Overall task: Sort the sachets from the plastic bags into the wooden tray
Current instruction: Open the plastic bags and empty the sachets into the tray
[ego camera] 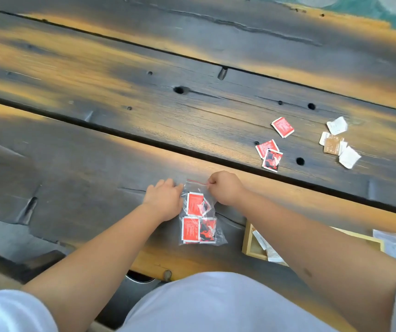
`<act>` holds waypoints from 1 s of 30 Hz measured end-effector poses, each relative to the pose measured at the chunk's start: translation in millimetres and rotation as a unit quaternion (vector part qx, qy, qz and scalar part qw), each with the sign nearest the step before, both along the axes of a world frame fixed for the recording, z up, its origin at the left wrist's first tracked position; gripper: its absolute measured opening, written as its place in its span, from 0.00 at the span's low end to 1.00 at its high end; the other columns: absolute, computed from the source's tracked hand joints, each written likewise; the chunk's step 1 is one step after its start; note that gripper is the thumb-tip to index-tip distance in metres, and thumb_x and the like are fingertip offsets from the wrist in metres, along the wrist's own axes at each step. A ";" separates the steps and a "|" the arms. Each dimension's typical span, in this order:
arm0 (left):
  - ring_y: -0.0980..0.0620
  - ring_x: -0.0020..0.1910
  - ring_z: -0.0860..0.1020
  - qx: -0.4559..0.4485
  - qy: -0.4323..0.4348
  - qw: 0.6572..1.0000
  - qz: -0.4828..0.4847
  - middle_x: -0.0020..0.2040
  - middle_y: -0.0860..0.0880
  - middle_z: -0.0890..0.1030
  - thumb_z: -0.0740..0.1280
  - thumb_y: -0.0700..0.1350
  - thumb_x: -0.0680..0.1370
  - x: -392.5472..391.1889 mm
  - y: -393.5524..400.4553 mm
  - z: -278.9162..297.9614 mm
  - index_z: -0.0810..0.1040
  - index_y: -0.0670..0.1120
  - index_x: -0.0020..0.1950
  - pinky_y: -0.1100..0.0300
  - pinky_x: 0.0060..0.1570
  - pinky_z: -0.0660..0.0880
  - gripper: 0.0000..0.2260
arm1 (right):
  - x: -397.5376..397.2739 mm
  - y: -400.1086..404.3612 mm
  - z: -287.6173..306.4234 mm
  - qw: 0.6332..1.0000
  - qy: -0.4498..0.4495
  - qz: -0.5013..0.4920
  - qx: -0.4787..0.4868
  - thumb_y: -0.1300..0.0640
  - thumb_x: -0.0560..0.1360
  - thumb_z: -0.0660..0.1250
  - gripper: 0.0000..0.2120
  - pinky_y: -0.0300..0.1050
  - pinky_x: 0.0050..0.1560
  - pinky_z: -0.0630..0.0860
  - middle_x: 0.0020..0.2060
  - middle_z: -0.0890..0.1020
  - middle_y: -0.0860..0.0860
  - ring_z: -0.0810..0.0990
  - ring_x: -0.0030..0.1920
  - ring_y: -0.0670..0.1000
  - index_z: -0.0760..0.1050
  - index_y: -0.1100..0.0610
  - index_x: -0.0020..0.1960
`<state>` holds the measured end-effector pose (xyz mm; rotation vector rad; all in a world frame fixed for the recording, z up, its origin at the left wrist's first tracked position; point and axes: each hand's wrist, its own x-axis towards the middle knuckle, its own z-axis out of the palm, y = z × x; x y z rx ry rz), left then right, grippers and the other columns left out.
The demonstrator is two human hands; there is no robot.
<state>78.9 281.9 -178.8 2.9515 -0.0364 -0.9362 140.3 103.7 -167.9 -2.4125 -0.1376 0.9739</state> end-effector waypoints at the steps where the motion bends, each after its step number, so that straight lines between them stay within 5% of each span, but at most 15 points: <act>1: 0.45 0.64 0.70 -0.015 0.003 1.000 0.019 0.64 0.46 0.72 0.56 0.56 0.80 -4.7 -2.9 4.2 0.65 0.53 0.74 0.48 0.59 0.70 0.22 | -5.2 -3.2 5.7 0.999 0.014 -0.035 0.019 0.59 0.77 0.63 0.08 0.44 0.49 0.74 0.49 0.83 0.55 0.79 0.52 0.56 0.80 0.59 0.47; 7: 0.45 0.60 0.75 -0.164 -0.024 0.976 0.138 0.59 0.46 0.73 0.59 0.52 0.80 -39.2 -32.8 34.5 0.65 0.52 0.75 0.52 0.57 0.74 0.23 | -46.1 -24.2 39.8 0.977 0.102 -0.162 0.090 0.65 0.73 0.66 0.04 0.48 0.47 0.79 0.43 0.83 0.58 0.81 0.46 0.55 0.78 0.58 0.41; 9: 0.46 0.57 0.76 -0.226 -0.009 0.959 0.172 0.57 0.45 0.75 0.61 0.49 0.79 -50.4 -45.0 41.9 0.67 0.50 0.75 0.55 0.58 0.73 0.23 | -61.7 -30.4 49.8 0.974 0.101 -0.172 0.104 0.65 0.73 0.66 0.06 0.43 0.41 0.77 0.38 0.82 0.55 0.80 0.40 0.52 0.78 0.58 0.39; 11: 0.50 0.50 0.77 -0.306 -0.014 0.925 0.224 0.50 0.49 0.78 0.63 0.46 0.78 -62.3 -57.0 51.7 0.74 0.49 0.70 0.56 0.54 0.73 0.19 | -78.7 -36.4 59.0 0.970 0.095 -0.191 0.116 0.62 0.76 0.66 0.07 0.38 0.34 0.72 0.36 0.81 0.52 0.77 0.35 0.47 0.78 0.56 0.40; 16: 0.48 0.49 0.81 -0.439 -0.004 0.842 0.314 0.49 0.45 0.83 0.65 0.43 0.77 -90.7 -80.7 76.1 0.81 0.46 0.57 0.57 0.50 0.75 0.11 | -115.9 -50.0 67.4 0.965 0.091 -0.206 0.137 0.59 0.73 0.69 0.07 0.46 0.41 0.77 0.35 0.83 0.54 0.81 0.36 0.52 0.80 0.54 0.36; 23: 0.49 0.38 0.78 -0.489 -0.002 0.787 0.377 0.38 0.44 0.80 0.66 0.41 0.78 -125.0 -103.5 93.4 0.81 0.45 0.45 0.56 0.42 0.73 0.05 | -149.6 -67.1 82.8 0.979 0.046 -0.142 0.140 0.57 0.70 0.71 0.05 0.44 0.37 0.72 0.29 0.79 0.52 0.75 0.32 0.50 0.80 0.56 0.36; 26: 0.48 0.37 0.78 -0.498 -0.011 0.763 0.413 0.37 0.43 0.80 0.67 0.43 0.79 -137.2 -114.3 103.9 0.78 0.43 0.42 0.63 0.34 0.73 0.06 | -159.4 -76.2 92.1 0.984 0.015 -0.108 0.143 0.57 0.71 0.70 0.09 0.40 0.33 0.70 0.28 0.78 0.49 0.74 0.30 0.48 0.76 0.54 0.33; 30: 0.52 0.37 0.81 -0.473 -0.014 0.762 0.441 0.39 0.46 0.83 0.66 0.47 0.79 -148.6 -125.3 114.3 0.76 0.45 0.39 0.64 0.32 0.71 0.10 | -170.5 -85.4 96.3 0.990 -0.036 -0.051 0.126 0.54 0.74 0.69 0.12 0.41 0.35 0.70 0.30 0.79 0.48 0.76 0.33 0.47 0.75 0.52 0.32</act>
